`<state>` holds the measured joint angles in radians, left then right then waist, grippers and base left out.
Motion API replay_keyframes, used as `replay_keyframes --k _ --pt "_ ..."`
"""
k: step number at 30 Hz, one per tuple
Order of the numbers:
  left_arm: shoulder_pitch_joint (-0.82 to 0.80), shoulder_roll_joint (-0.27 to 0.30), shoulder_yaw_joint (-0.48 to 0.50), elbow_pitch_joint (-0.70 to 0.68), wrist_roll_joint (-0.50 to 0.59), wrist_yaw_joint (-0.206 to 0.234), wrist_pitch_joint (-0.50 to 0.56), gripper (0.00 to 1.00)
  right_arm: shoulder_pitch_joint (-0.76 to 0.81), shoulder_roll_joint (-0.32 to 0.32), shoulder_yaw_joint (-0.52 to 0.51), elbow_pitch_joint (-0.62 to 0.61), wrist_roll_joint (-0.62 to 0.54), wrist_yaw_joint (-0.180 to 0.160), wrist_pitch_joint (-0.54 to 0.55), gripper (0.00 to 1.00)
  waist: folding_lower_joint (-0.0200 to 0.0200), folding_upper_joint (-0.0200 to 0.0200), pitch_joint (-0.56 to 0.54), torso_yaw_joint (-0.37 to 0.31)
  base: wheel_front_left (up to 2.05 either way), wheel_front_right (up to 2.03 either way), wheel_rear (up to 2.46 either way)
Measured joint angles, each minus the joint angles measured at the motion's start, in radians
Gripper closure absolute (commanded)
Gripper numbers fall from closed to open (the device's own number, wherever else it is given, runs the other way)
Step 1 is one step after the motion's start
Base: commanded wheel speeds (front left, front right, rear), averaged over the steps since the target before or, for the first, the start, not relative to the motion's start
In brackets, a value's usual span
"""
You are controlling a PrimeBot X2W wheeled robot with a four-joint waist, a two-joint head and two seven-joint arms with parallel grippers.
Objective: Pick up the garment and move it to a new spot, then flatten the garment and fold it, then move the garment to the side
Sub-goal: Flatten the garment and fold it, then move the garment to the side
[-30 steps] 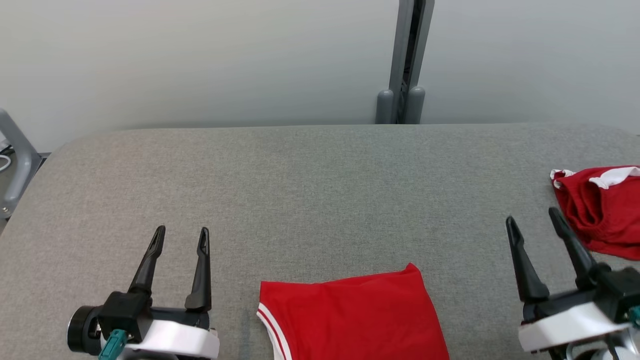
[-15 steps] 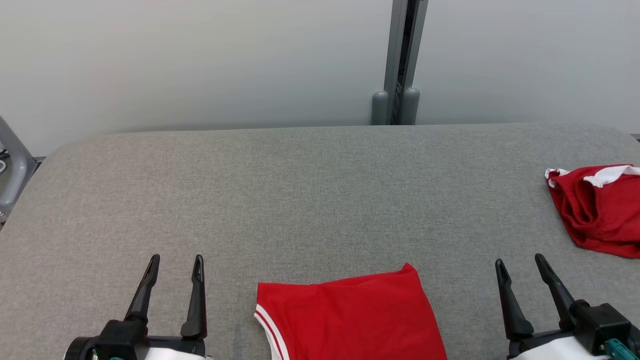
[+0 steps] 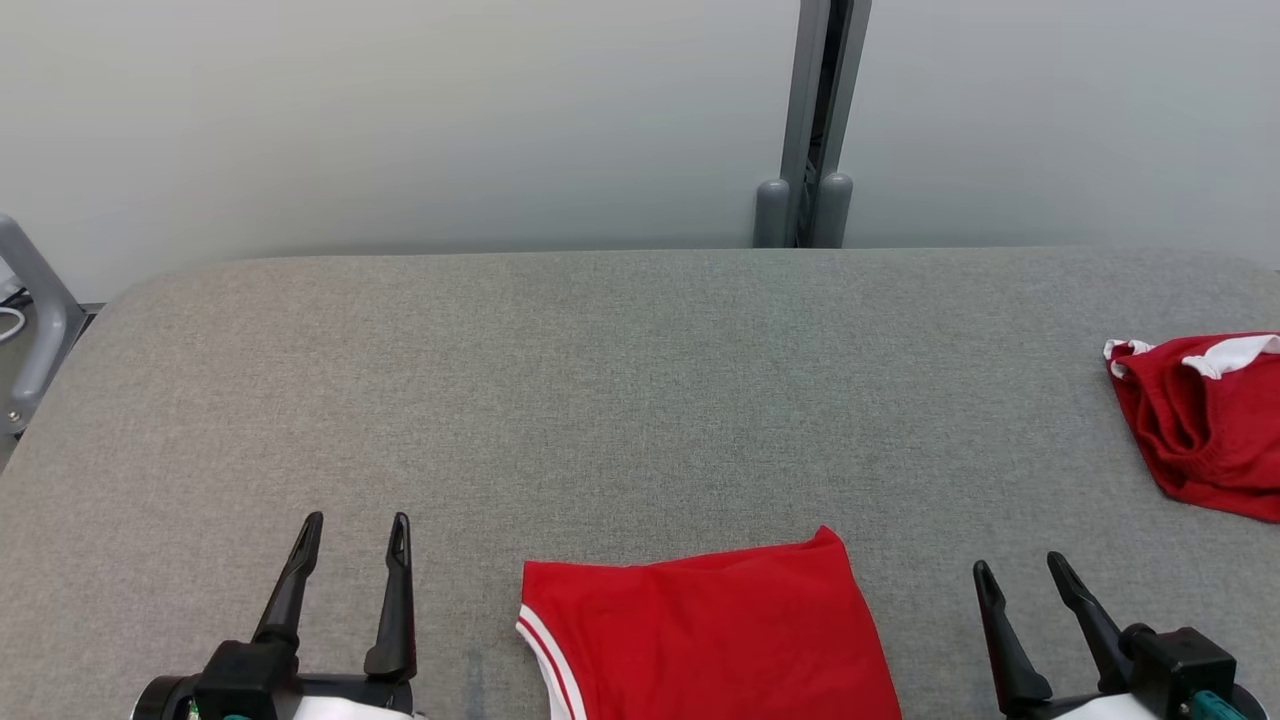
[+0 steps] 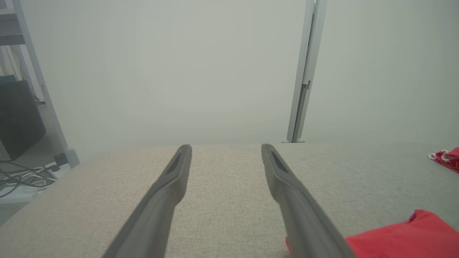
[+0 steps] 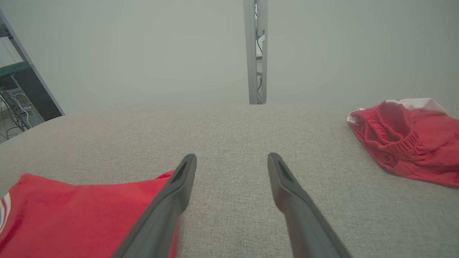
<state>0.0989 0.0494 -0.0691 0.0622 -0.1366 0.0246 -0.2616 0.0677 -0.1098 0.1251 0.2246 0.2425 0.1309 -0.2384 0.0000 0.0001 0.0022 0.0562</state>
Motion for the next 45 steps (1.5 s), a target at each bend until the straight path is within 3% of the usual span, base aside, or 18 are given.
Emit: replay_keyframes --k 22,35,45 --pt "0.0 0.0 -0.023 0.012 0.003 -0.006 0.0 0.0 -0.015 -0.018 0.011 -0.002 -0.012 0.0 -0.019 0.0 0.0 0.0 -0.002 0.008 0.0 0.0 0.0" --pt "-0.037 0.0 -0.053 0.012 0.003 -0.011 0.0 0.0 -0.054 -0.129 0.238 0.002 0.306 0.0 0.222 0.0 0.0 0.0 0.069 0.032 0.0 0.0 0.0" --pt "-0.07 0.0 -0.068 0.019 0.0 -0.015 0.0 0.0 -0.105 -0.126 0.308 0.056 0.36 0.0 0.305 0.0 0.0 0.0 0.119 0.07 0.0 0.0 0.0"
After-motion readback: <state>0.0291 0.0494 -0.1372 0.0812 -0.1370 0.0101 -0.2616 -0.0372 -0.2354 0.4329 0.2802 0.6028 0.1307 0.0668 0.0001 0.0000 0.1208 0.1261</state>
